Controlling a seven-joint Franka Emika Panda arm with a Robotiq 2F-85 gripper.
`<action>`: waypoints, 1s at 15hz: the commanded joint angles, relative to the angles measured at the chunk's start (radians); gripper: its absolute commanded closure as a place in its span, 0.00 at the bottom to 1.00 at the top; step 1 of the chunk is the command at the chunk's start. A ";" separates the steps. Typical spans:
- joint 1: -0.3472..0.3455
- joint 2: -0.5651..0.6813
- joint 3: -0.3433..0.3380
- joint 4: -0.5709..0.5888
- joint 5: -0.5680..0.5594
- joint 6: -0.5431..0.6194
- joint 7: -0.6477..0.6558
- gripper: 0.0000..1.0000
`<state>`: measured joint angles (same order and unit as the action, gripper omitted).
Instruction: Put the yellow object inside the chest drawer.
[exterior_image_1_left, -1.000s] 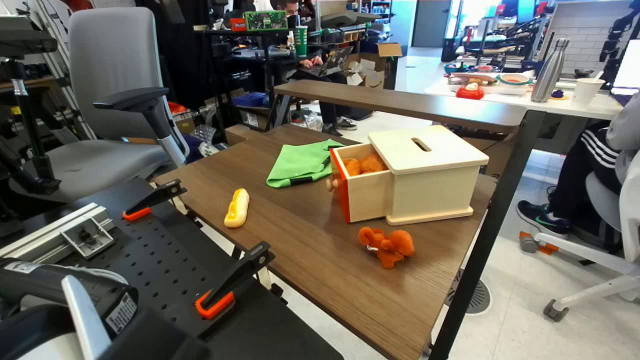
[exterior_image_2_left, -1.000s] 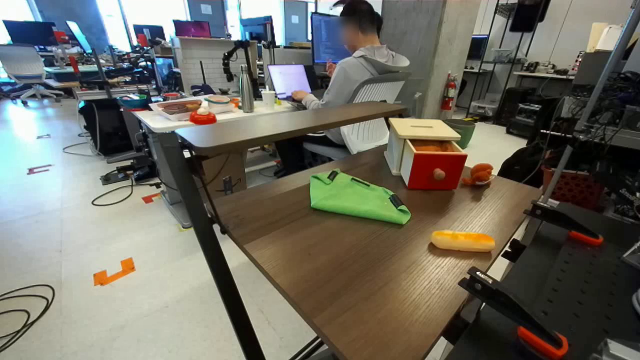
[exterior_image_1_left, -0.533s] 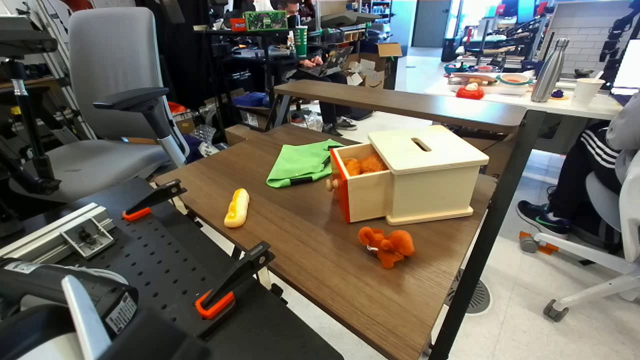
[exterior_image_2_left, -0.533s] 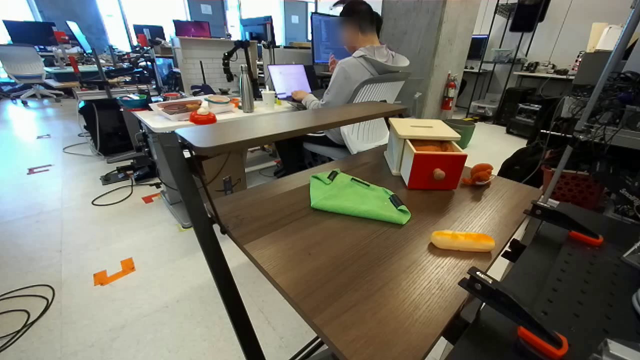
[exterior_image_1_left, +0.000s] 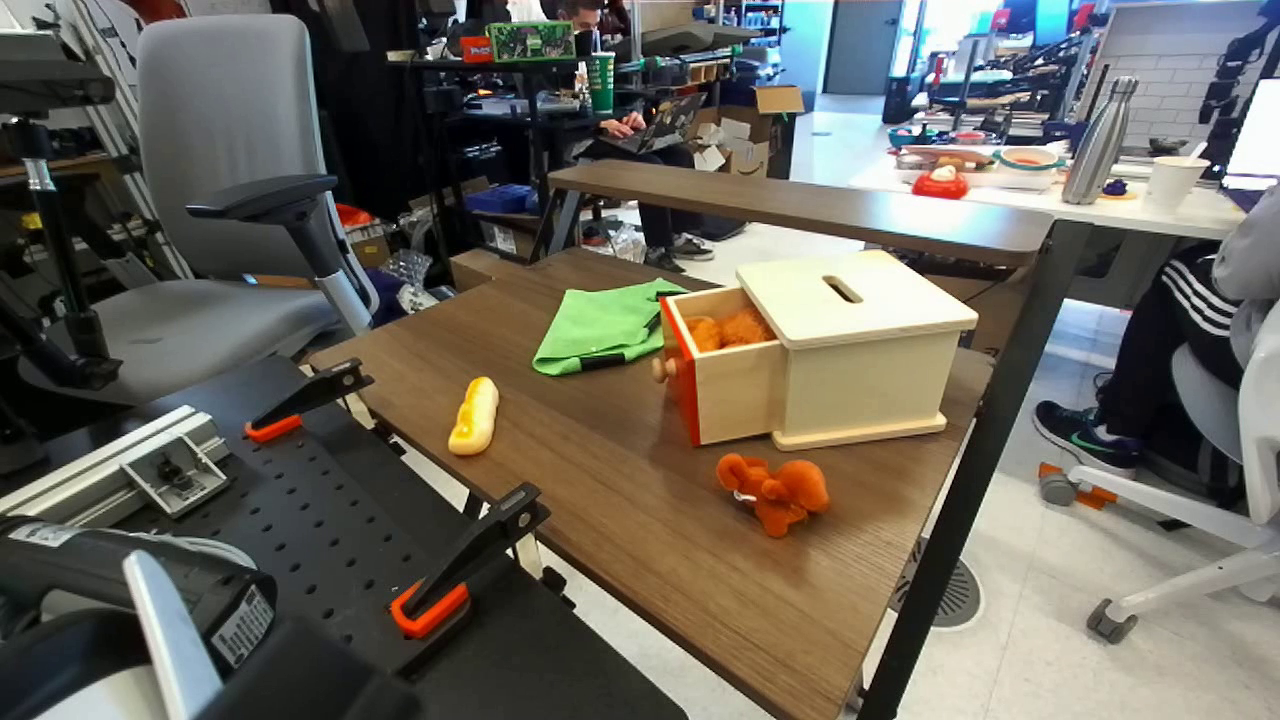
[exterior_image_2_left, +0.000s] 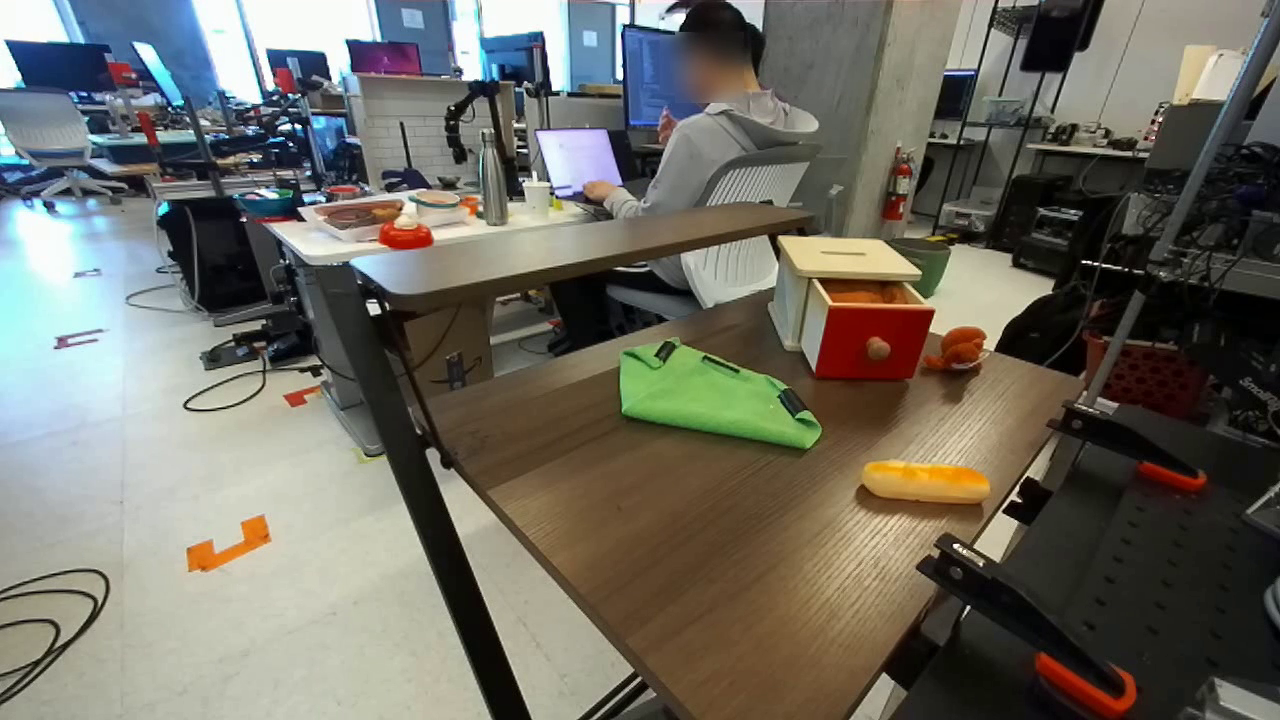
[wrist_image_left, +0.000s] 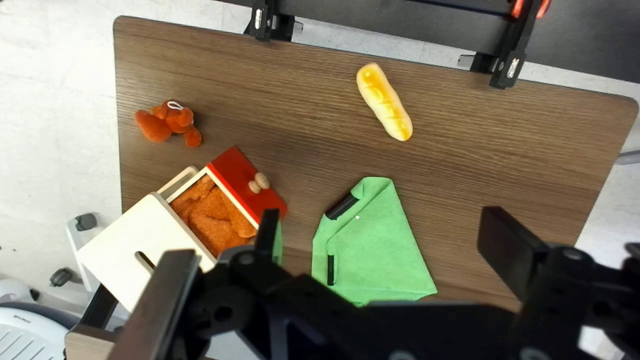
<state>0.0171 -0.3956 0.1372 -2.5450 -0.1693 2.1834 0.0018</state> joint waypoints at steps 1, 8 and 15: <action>0.031 0.059 -0.032 -0.004 0.019 0.013 -0.051 0.00; 0.034 0.242 -0.041 -0.004 -0.028 0.014 -0.170 0.00; 0.017 0.420 -0.054 -0.013 -0.187 0.189 -0.113 0.00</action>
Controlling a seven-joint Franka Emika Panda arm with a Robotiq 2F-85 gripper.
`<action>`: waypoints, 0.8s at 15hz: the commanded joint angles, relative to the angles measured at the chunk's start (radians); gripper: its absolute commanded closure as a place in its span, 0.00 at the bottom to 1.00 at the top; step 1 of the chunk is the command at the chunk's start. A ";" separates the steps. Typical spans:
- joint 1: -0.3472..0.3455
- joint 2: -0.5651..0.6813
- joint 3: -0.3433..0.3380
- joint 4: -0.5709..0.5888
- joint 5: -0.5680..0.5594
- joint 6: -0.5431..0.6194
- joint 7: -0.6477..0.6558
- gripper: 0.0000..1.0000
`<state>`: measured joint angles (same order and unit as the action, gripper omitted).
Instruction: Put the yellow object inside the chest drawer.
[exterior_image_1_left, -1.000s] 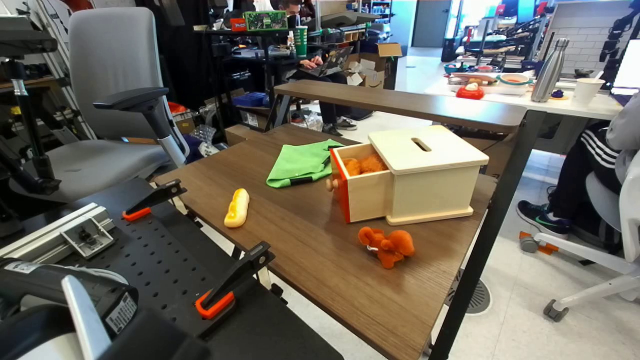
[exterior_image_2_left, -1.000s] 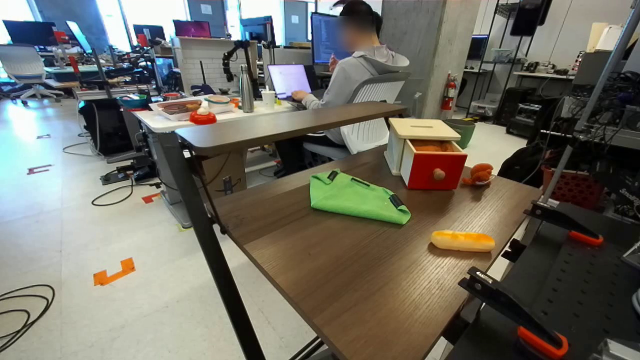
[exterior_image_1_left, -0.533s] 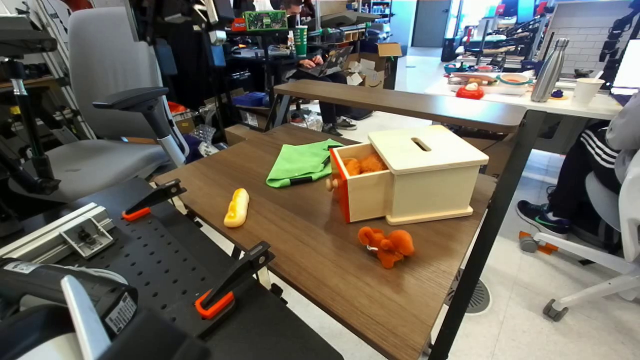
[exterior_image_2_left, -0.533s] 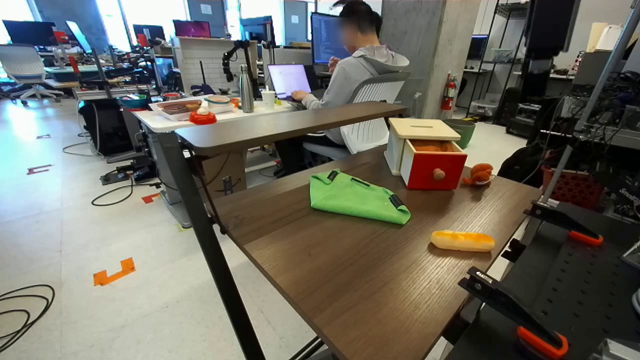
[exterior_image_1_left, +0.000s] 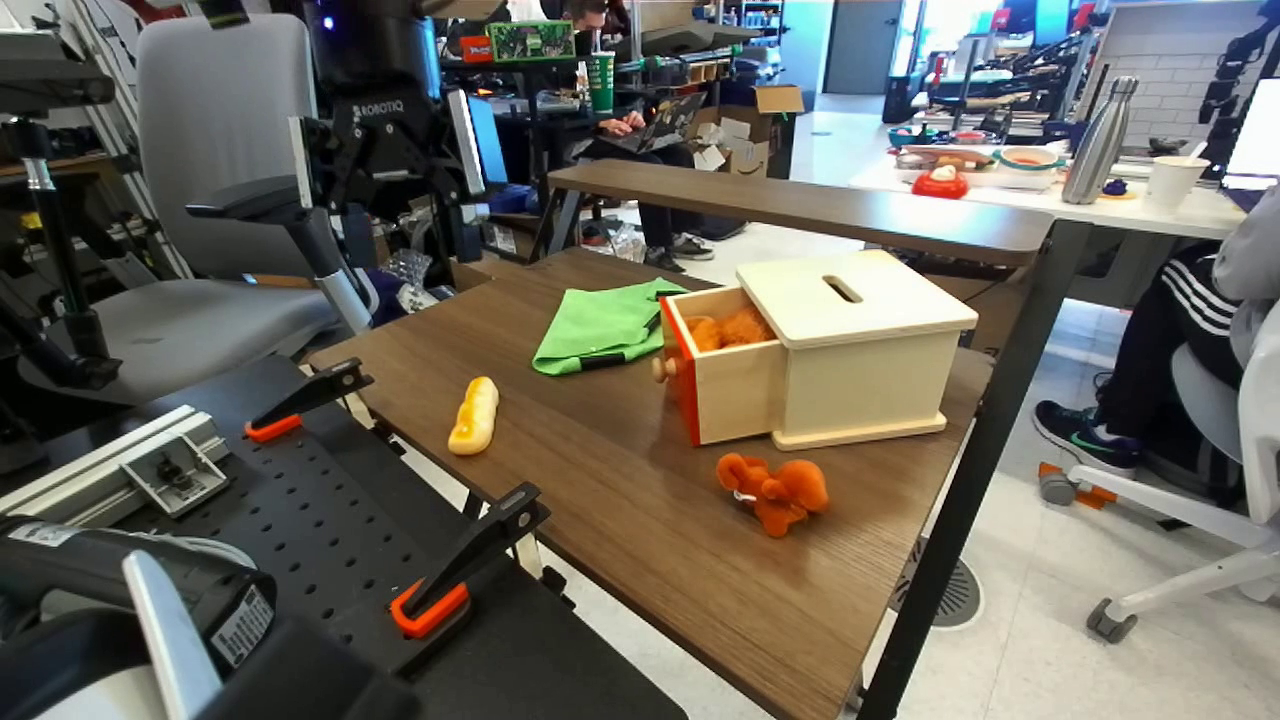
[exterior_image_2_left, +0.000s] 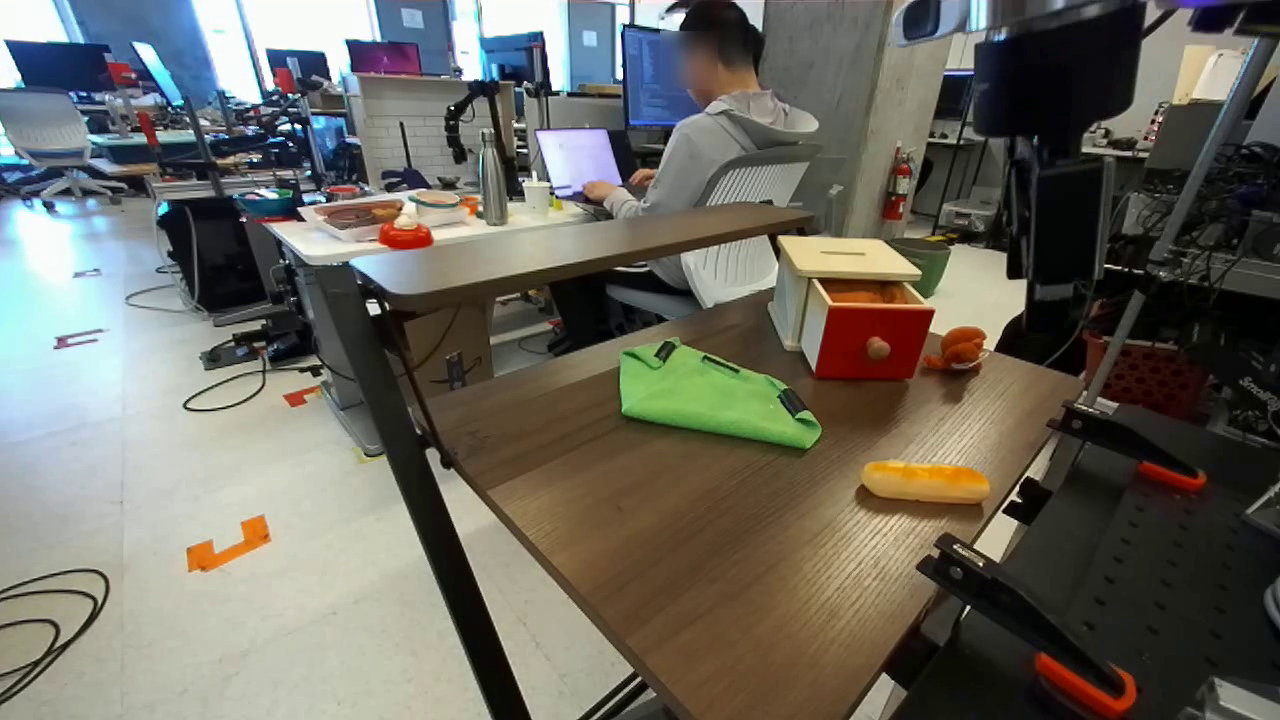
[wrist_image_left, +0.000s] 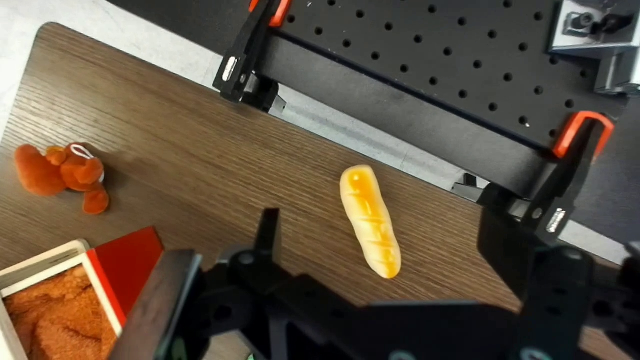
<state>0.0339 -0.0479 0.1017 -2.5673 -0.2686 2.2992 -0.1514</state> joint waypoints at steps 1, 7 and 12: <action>0.000 0.101 -0.023 0.010 -0.122 0.093 0.055 0.00; 0.020 0.239 -0.063 0.008 -0.347 0.233 0.143 0.00; 0.046 0.345 -0.112 0.018 -0.559 0.393 0.261 0.00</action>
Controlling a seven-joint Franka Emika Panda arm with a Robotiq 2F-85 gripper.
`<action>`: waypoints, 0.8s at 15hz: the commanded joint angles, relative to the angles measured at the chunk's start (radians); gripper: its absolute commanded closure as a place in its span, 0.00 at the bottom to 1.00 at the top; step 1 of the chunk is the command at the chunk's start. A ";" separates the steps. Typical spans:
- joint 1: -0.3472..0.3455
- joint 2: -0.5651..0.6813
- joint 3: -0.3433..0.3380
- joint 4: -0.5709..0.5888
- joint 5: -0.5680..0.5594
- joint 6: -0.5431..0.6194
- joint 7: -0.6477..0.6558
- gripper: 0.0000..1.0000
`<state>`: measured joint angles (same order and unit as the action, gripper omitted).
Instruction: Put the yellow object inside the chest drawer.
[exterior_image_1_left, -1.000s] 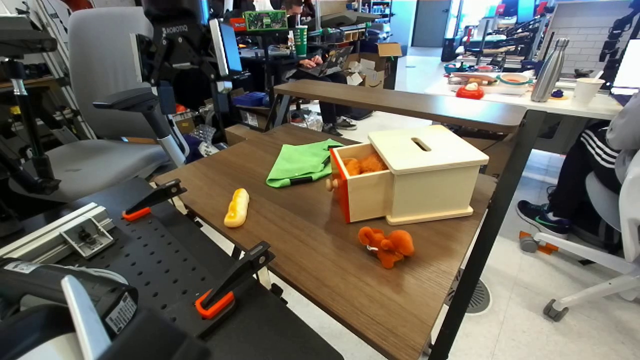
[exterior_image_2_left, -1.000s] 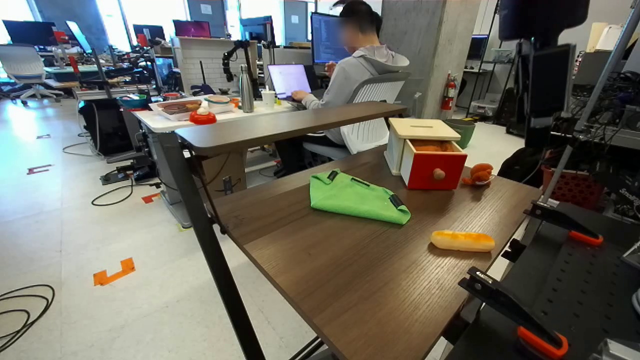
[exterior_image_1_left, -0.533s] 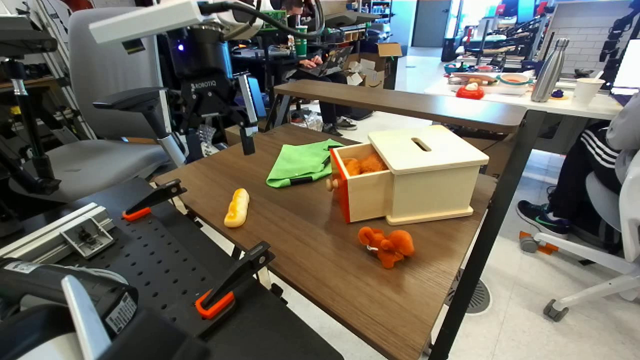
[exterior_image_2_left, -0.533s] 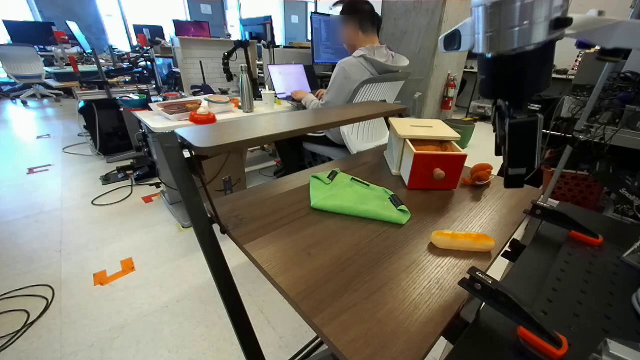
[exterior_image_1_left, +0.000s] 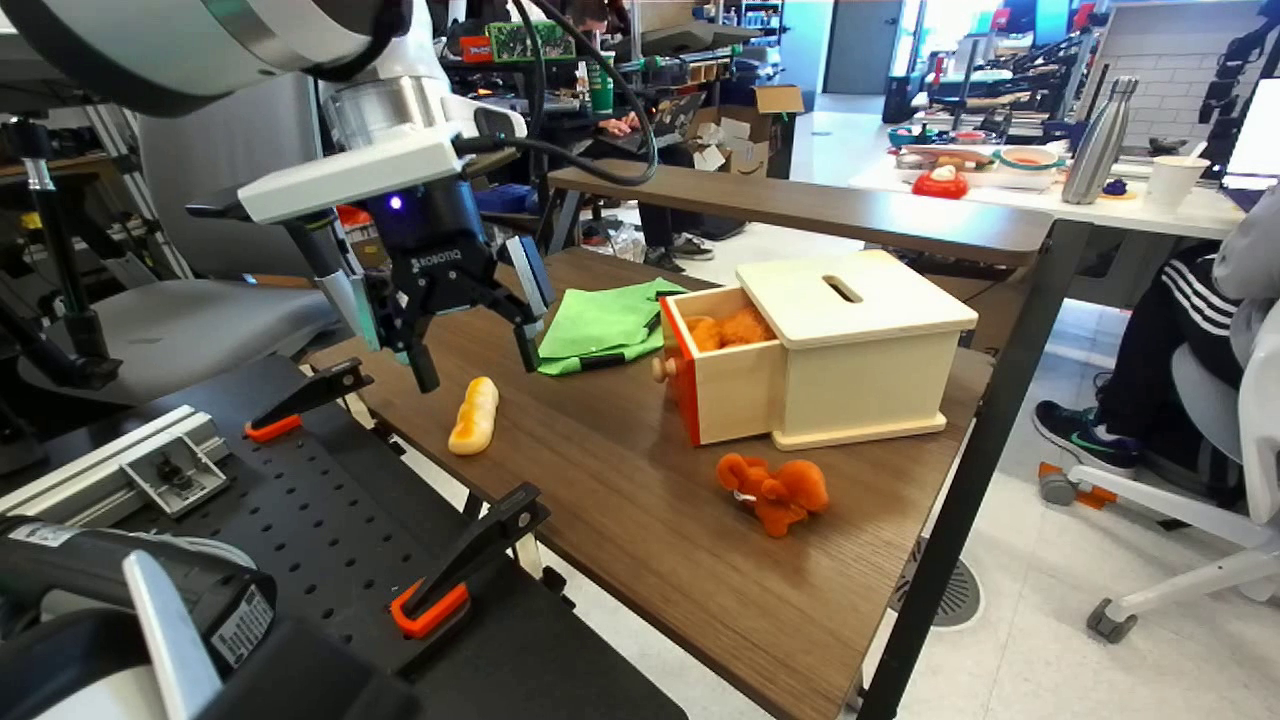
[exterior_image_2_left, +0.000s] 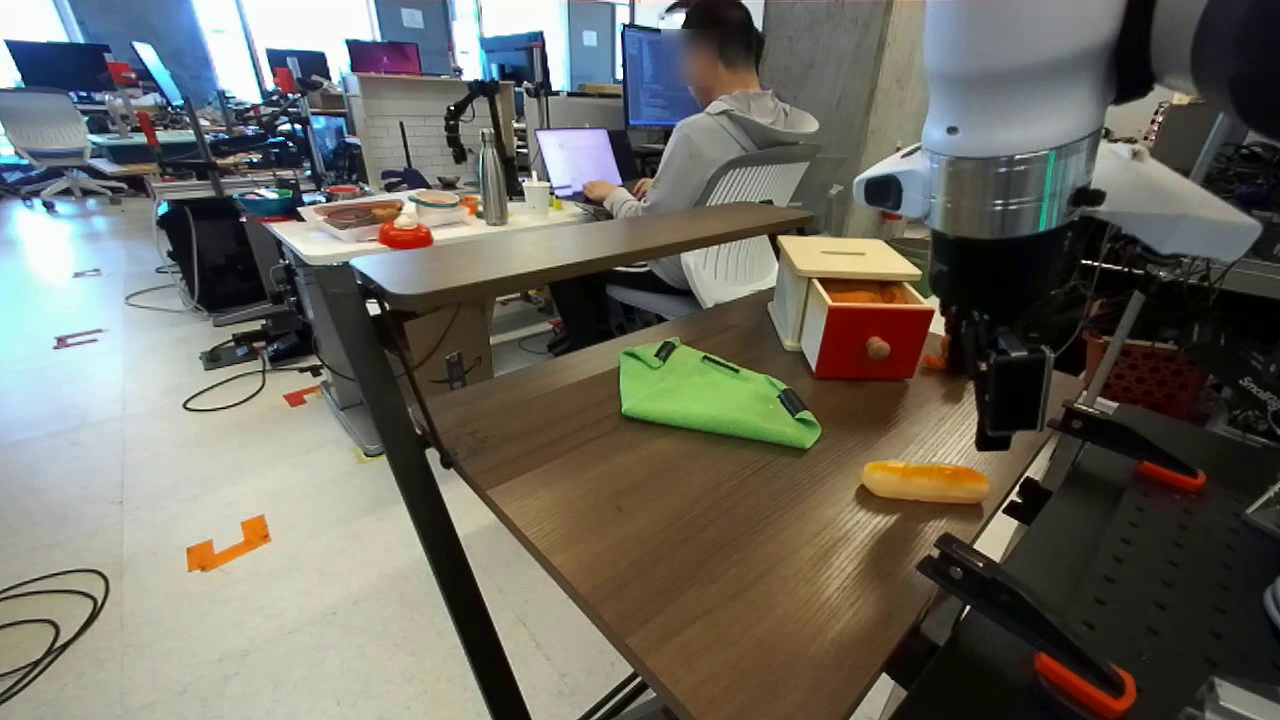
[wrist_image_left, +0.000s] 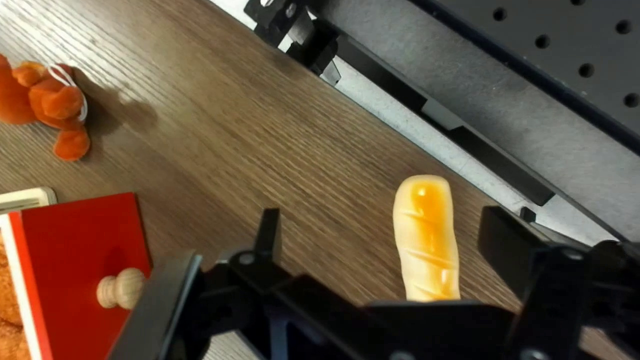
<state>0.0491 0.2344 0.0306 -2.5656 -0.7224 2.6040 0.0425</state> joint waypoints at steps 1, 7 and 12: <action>0.033 0.077 -0.048 0.013 -0.133 0.130 0.085 0.00; 0.002 0.172 -0.037 0.021 -0.174 0.313 0.096 0.00; -0.014 0.232 -0.035 0.045 -0.160 0.389 0.076 0.29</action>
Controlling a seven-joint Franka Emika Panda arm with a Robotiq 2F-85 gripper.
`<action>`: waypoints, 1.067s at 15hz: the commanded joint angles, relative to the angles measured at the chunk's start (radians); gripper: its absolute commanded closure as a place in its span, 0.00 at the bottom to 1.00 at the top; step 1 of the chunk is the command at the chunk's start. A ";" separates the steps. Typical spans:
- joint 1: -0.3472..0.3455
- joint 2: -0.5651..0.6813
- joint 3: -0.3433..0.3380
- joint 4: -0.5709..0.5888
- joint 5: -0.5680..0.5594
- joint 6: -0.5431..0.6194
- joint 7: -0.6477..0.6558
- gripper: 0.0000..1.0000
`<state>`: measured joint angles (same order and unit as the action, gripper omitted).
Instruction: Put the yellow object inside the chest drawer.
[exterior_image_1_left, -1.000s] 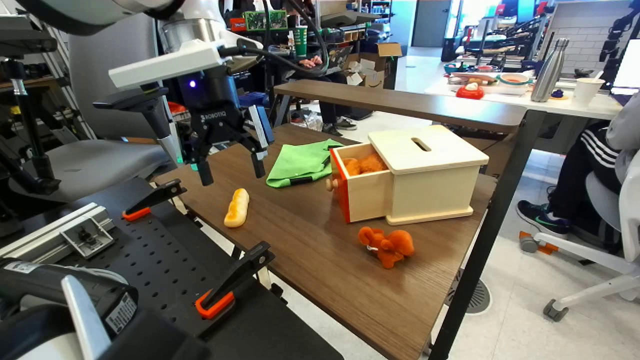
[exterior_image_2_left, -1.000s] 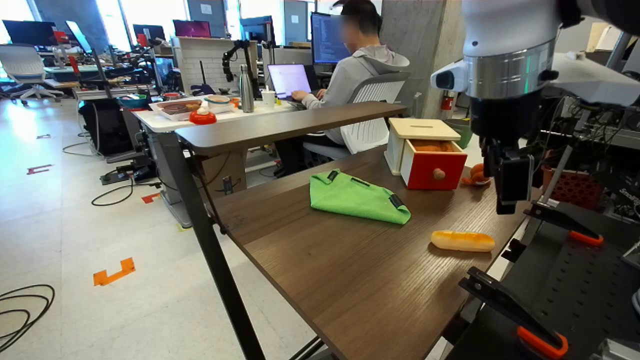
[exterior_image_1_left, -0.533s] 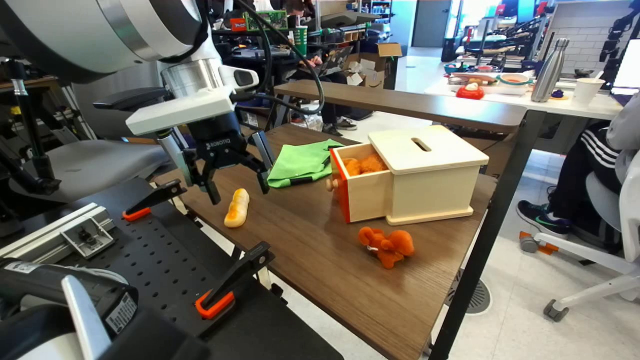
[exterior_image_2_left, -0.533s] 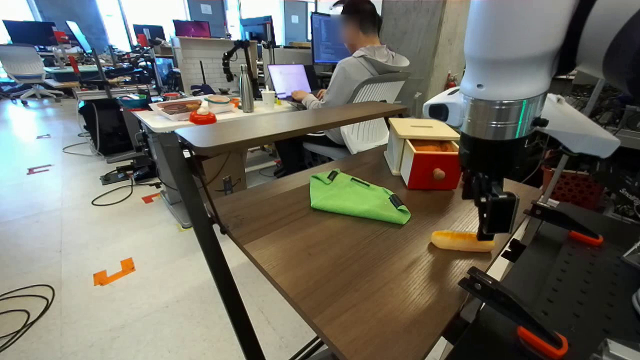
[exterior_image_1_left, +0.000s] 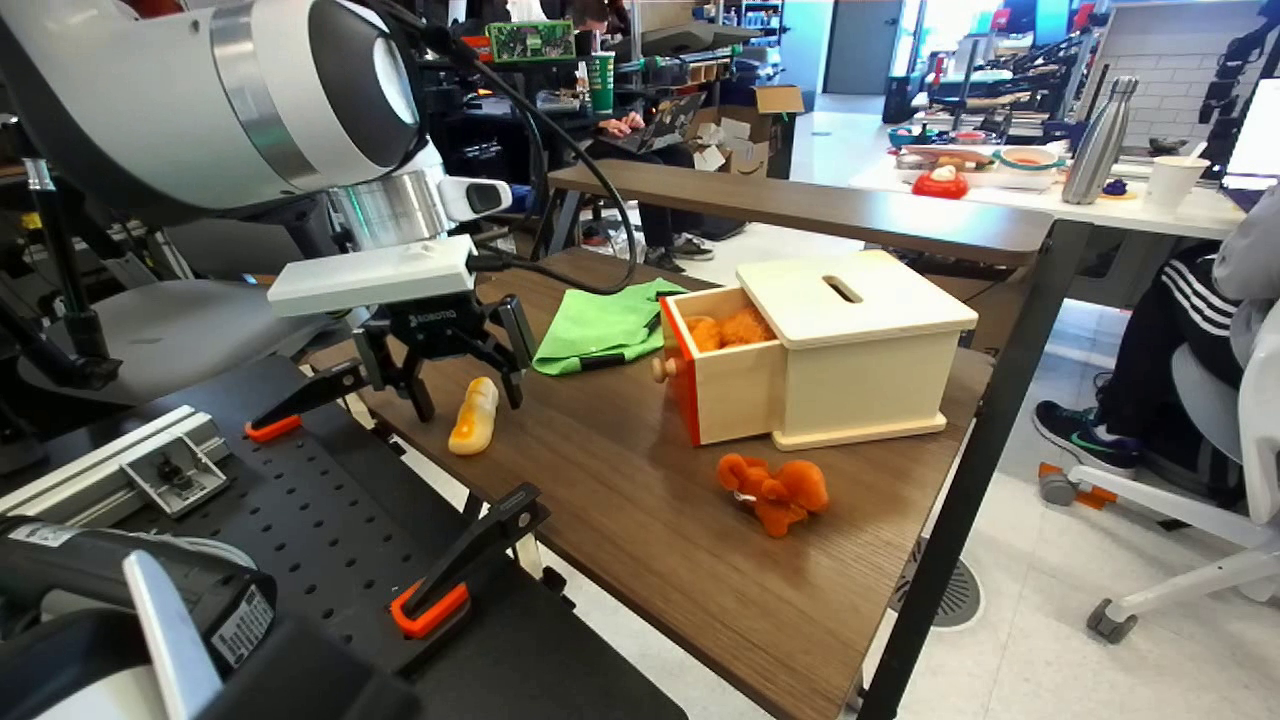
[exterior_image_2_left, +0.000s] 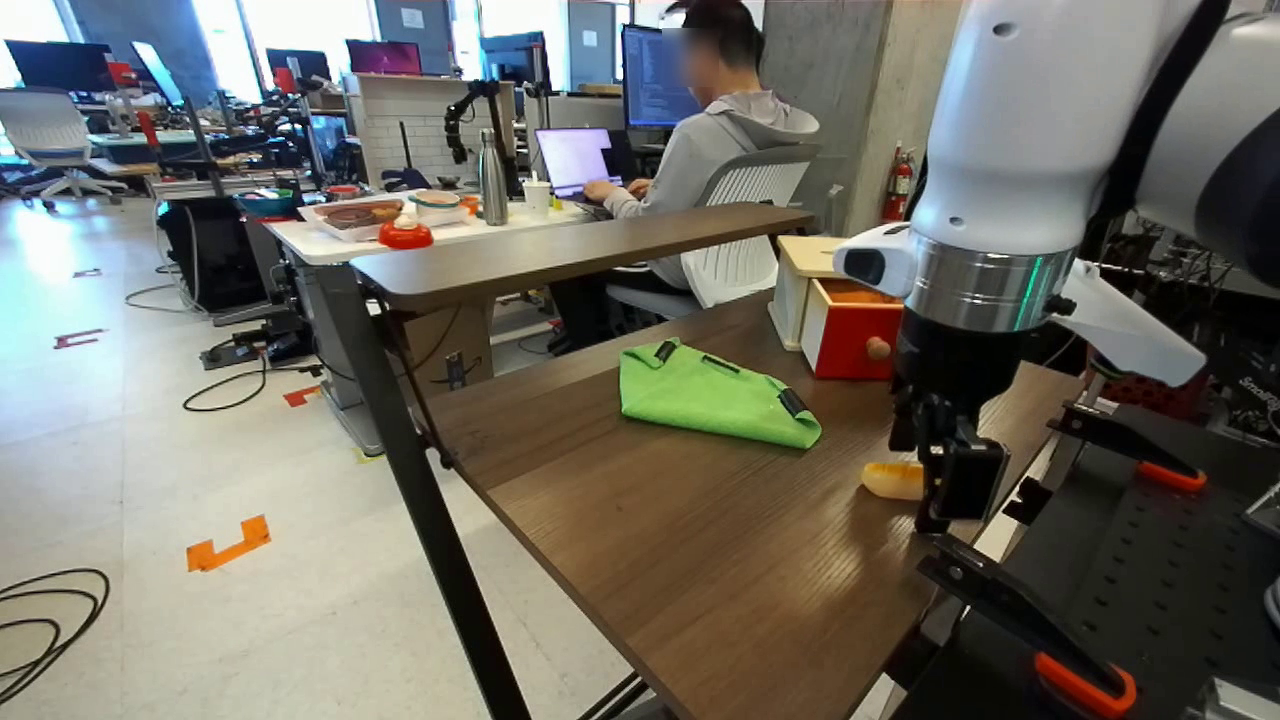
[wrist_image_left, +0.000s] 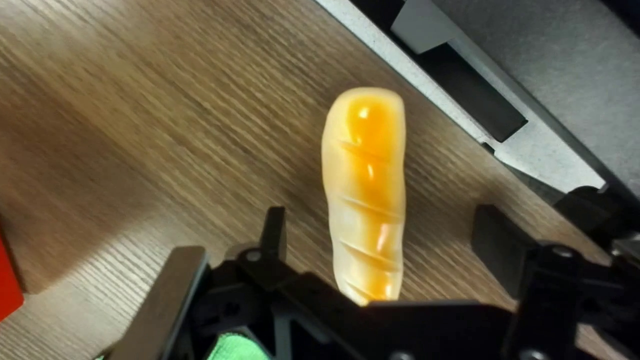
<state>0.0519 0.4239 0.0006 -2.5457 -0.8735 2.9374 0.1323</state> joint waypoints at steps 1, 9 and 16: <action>-0.020 0.048 -0.003 0.027 -0.006 0.061 -0.017 0.37; -0.076 0.040 0.022 0.041 0.040 0.051 -0.025 0.85; -0.126 -0.038 0.080 0.034 0.158 -0.037 -0.032 0.85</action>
<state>-0.0372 0.4399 0.0251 -2.5034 -0.7867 2.9655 0.1293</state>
